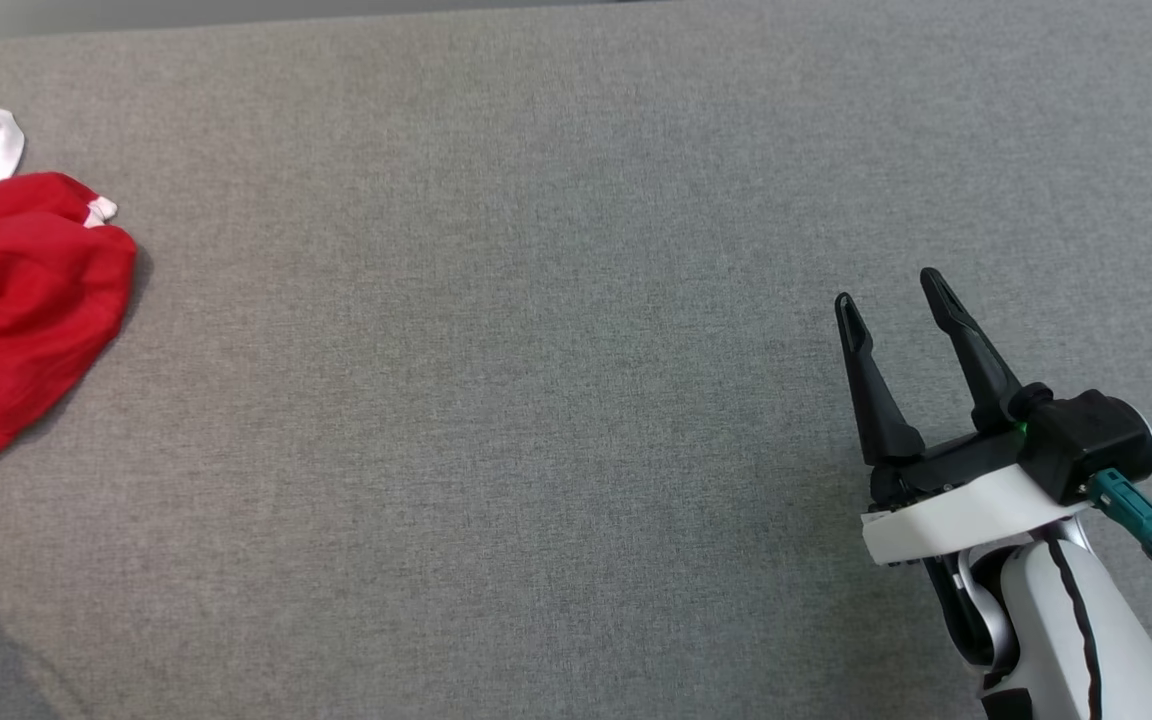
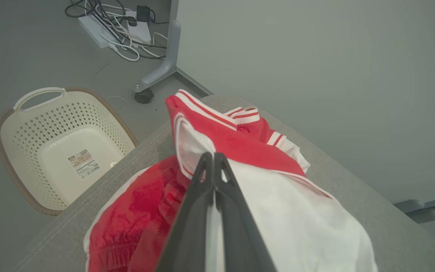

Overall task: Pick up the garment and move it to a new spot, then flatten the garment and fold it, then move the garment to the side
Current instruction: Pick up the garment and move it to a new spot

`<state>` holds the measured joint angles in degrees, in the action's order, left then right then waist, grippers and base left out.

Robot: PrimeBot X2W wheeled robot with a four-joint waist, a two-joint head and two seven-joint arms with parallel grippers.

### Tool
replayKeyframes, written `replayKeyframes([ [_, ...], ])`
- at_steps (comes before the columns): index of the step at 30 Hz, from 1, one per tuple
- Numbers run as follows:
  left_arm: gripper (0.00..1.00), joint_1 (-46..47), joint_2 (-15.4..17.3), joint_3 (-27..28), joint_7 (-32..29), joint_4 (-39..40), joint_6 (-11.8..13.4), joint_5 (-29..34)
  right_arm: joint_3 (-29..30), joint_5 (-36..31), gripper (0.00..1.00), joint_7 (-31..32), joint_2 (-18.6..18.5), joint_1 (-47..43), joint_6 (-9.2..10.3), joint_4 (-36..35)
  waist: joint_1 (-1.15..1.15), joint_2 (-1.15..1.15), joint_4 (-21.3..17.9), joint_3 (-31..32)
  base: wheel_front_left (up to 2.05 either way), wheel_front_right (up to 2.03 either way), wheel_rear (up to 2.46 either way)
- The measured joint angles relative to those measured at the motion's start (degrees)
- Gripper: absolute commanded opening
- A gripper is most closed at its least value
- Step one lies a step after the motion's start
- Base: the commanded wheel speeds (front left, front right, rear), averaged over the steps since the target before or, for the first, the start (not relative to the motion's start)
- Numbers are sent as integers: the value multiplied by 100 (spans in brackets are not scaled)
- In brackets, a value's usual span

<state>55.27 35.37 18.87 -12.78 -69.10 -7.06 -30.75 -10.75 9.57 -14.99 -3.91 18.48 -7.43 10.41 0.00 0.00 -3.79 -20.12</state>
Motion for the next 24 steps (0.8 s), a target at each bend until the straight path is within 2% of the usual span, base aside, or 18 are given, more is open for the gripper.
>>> replayKeyframes([
  [7, 0, 219, -62, -721, 10, 644, -36, -46, -70, 113, 100, 0, 54, -36, 0, 115, 0, 0, -20, 333, 0, 0, 0],
  [18, 0, 225, -196, -2286, -385, 2428, -36, -490, 91, 303, 100, 0, 101, -282, 0, 209, 0, 0, -247, 1043, 0, 0, 0],
  [24, 0, 102, -291, -2861, -666, 3395, -36, -712, 176, 442, 100, 0, 114, -396, 1, 220, 0, 0, -456, 1323, 0, 0, 0],
])
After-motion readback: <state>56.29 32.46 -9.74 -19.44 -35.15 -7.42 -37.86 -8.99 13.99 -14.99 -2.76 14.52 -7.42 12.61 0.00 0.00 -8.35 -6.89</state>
